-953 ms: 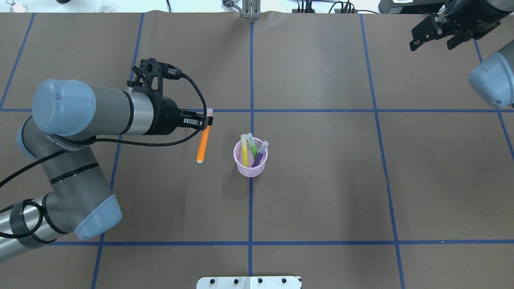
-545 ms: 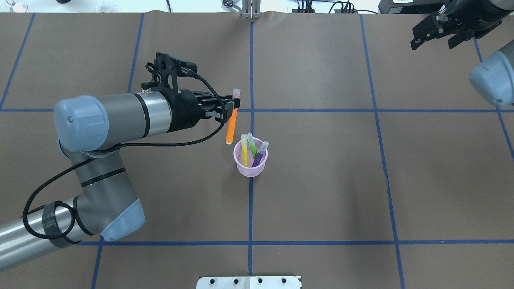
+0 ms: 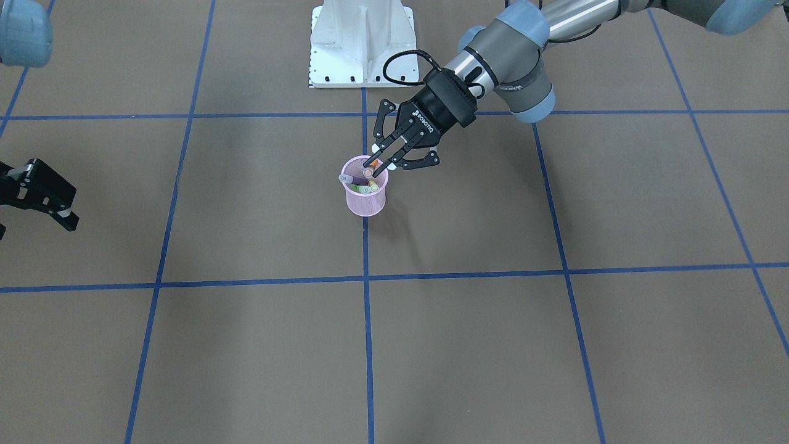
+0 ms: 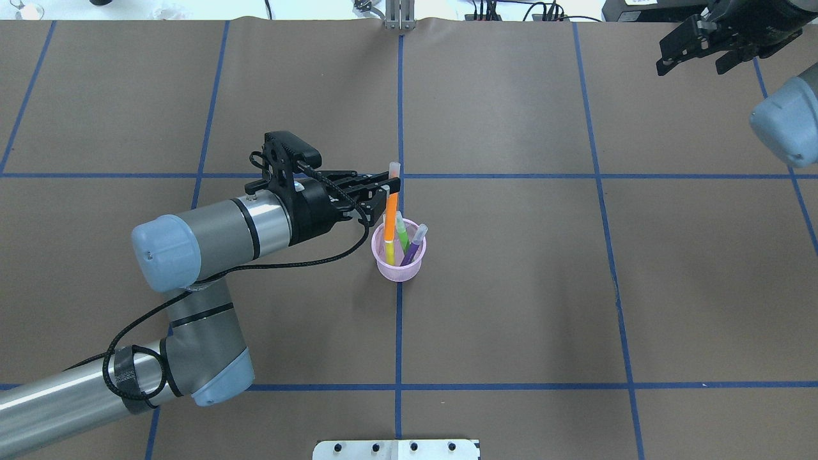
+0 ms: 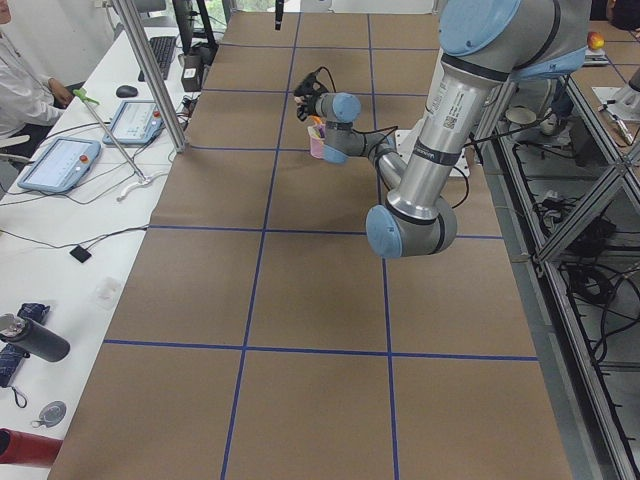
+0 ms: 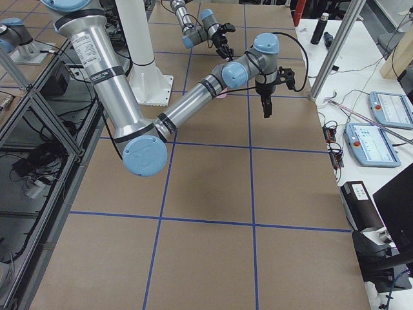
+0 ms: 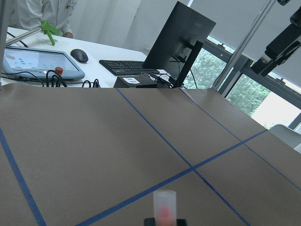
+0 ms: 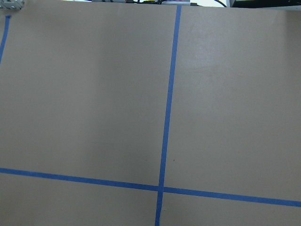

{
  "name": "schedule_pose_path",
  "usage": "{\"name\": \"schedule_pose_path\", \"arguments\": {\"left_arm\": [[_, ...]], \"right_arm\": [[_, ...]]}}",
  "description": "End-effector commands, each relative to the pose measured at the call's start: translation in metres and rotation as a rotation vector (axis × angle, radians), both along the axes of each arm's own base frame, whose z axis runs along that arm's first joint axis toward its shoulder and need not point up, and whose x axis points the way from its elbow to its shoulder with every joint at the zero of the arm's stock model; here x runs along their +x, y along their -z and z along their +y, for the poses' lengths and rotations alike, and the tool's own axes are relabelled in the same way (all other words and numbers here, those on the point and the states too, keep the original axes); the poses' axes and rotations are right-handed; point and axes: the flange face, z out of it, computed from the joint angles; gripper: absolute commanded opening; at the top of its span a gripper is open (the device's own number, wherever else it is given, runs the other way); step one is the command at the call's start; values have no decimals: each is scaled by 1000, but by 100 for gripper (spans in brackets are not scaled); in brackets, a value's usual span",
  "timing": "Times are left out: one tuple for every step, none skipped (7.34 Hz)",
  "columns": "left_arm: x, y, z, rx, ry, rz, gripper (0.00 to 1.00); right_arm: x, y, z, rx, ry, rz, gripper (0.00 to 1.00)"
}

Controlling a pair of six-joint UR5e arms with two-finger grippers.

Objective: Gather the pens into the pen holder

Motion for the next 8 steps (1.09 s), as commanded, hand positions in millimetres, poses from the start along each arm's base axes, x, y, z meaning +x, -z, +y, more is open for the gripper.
{"name": "schedule_pose_path", "arguments": {"left_arm": [[10,-4,9,22,-7,-7,0],[13,-4,12,21,-14,-6,11],[13,-4,12,21,-14,-6,56],[13,-3,12,19,-16,-5,100],[13,-4,12,12,-18,-2,100],[13,-2,12,11,-20,2,100],[10,-4,13,6,-22,-2,100],[7,-17,9,-3,-24,-39,100]], "right_arm": [[1,0,0,0,-1,0,100],[0,-1,-1,0,0,1,100],[0,0,-1,0,0,1,100],[0,0,-1,-1,1,0,100],[0,-1,-1,-2,1,0,100],[2,-1,-1,1,2,2,100],[8,-2,-3,-1,-7,2,100],[17,-6,-7,16,3,14,100]]}}
